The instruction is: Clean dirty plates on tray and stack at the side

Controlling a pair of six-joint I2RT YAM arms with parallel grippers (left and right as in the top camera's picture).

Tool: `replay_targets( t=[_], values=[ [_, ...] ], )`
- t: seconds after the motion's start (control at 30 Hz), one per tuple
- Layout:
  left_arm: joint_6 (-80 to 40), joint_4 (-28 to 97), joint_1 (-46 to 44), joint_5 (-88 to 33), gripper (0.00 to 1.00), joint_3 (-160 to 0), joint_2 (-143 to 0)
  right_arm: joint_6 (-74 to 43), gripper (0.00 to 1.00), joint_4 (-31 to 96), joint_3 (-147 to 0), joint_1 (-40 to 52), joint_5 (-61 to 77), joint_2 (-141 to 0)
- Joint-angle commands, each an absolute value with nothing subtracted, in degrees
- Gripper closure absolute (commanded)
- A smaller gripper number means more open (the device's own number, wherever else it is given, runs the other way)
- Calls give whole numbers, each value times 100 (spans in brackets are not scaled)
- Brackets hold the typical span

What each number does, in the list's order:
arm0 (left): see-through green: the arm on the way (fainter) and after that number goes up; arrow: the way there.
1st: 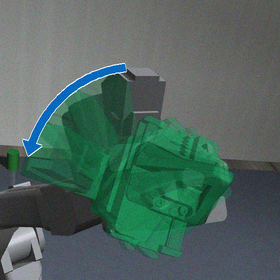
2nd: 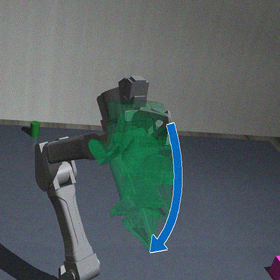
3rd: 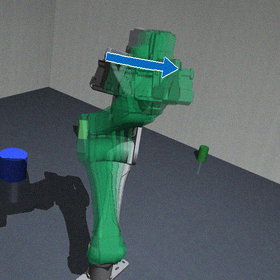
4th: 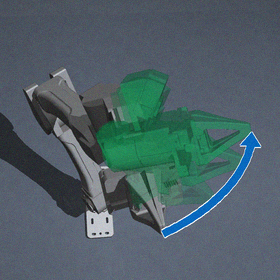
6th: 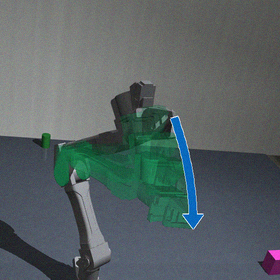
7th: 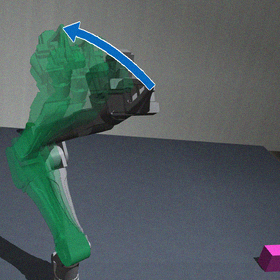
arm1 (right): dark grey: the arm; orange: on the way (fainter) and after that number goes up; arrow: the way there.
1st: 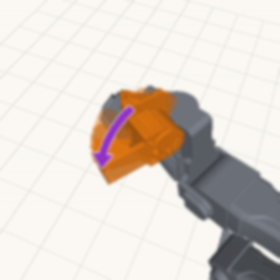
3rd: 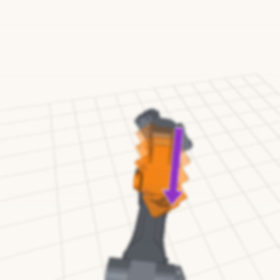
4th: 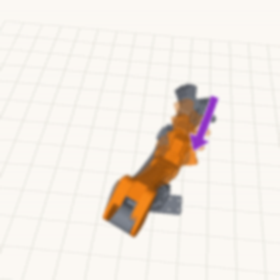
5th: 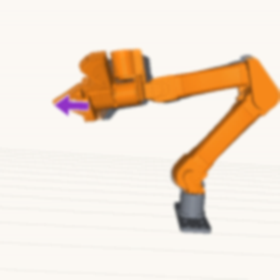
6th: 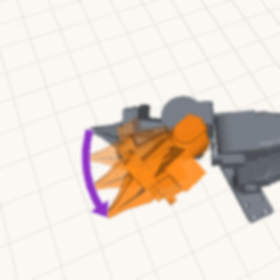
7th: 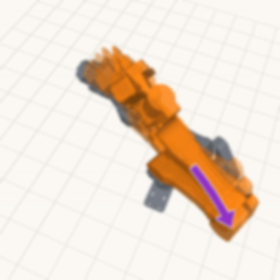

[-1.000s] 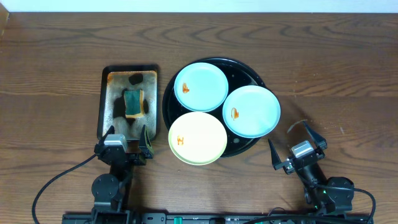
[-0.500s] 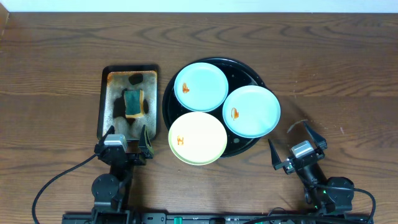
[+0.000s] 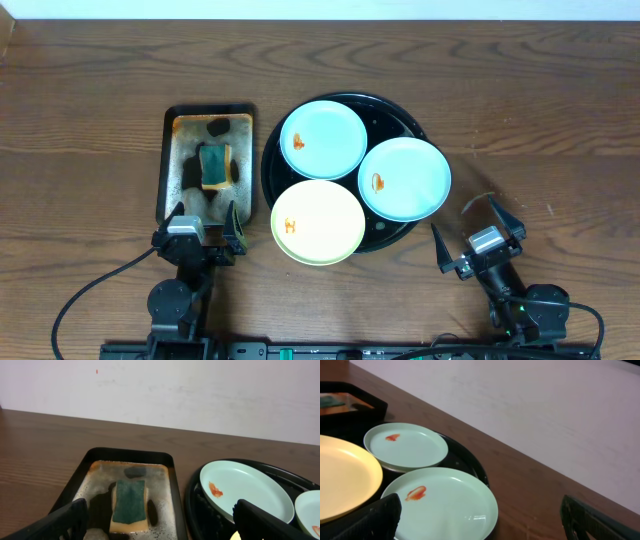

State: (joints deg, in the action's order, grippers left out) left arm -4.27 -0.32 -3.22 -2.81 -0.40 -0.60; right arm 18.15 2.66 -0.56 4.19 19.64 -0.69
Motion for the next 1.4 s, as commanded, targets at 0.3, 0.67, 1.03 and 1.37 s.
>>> replay_targets(
  t=[0.3, 0.67, 1.03, 1.37],
  values=[
    [-438, 40, -346, -233, 7, -23, -23, 1717, 1, 255, -32, 381, 1953, -45],
    [-440, -148, -346, -1092, 7, -32, -23, 1702, 1, -279, -32, 381, 2600, -45],
    [-910, 1522, -346, -1514, 7, -2397, -1741, -36, 1, 237, -1415, 381, 2956, -816],
    [-744, 4283, -346, -1586, 7, -5966, -4772, -34, 1, 2862, -4519, 384, 3218, -3889]
  ],
)
